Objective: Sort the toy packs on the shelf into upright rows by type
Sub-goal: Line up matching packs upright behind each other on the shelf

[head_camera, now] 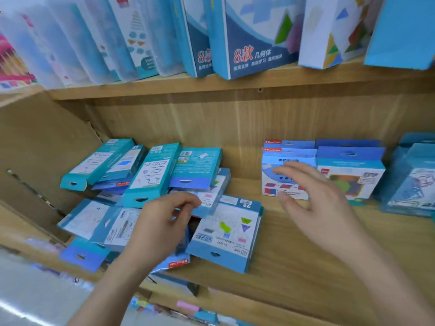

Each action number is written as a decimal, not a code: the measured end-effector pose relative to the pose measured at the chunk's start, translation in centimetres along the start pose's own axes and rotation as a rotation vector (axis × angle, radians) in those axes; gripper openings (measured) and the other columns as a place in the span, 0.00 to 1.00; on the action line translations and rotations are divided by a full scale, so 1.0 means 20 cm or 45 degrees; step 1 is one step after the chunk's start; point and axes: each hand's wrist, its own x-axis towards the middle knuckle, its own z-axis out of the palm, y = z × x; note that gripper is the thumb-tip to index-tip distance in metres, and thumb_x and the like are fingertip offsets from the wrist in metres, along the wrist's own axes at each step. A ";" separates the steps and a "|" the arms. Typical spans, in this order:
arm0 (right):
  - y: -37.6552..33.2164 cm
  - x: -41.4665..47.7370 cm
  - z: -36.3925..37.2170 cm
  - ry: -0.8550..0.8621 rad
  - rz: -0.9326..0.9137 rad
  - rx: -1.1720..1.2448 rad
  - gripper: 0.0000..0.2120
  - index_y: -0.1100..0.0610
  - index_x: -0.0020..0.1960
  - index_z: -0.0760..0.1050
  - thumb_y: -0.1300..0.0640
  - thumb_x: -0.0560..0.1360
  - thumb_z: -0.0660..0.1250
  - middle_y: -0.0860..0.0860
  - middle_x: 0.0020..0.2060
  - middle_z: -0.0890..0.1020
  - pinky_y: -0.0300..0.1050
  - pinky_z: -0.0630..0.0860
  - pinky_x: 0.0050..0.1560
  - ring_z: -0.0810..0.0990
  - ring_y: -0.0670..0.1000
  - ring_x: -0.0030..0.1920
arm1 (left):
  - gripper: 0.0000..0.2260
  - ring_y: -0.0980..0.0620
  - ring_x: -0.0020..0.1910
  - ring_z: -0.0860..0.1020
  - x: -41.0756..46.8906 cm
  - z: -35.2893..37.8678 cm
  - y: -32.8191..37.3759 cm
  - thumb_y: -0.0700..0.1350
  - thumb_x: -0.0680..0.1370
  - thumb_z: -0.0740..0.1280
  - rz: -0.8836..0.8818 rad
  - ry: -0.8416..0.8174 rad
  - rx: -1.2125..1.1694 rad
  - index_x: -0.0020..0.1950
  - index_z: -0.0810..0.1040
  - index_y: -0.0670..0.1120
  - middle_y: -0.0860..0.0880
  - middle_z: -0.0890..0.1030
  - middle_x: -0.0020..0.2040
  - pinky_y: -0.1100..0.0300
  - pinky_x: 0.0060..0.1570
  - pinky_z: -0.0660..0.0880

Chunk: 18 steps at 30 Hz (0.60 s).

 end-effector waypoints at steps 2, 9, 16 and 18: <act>-0.06 -0.04 0.07 -0.119 -0.002 0.009 0.19 0.44 0.64 0.73 0.53 0.74 0.68 0.43 0.66 0.71 0.38 0.64 0.65 0.70 0.44 0.66 | 0.07 0.67 0.43 0.78 -0.07 -0.06 -0.08 0.41 0.75 0.66 0.018 -0.032 0.049 0.45 0.82 0.51 0.68 0.80 0.44 0.74 0.42 0.72; -0.30 -0.21 0.35 -0.755 -0.029 -0.504 0.37 0.39 0.74 0.49 0.33 0.71 0.61 0.45 0.76 0.45 0.52 0.52 0.73 0.42 0.47 0.76 | 0.13 0.61 0.50 0.75 -0.20 -0.15 -0.27 0.51 0.73 0.62 0.272 -0.229 0.174 0.49 0.83 0.49 0.57 0.82 0.48 0.78 0.54 0.65; -0.27 -0.29 0.53 -0.366 -0.123 -0.621 0.18 0.45 0.58 0.76 0.54 0.69 0.68 0.47 0.57 0.82 0.51 0.82 0.39 0.81 0.52 0.57 | 0.12 0.63 0.52 0.74 -0.20 -0.12 -0.36 0.51 0.75 0.60 0.410 -0.373 0.093 0.49 0.82 0.52 0.58 0.82 0.49 0.75 0.54 0.67; -0.28 -0.25 0.44 -0.182 -0.077 -0.423 0.16 0.48 0.57 0.79 0.56 0.72 0.62 0.47 0.55 0.83 0.54 0.81 0.47 0.81 0.54 0.57 | 0.12 0.66 0.52 0.74 -0.19 -0.12 -0.36 0.52 0.76 0.60 0.399 -0.358 0.033 0.50 0.82 0.53 0.60 0.81 0.50 0.77 0.56 0.65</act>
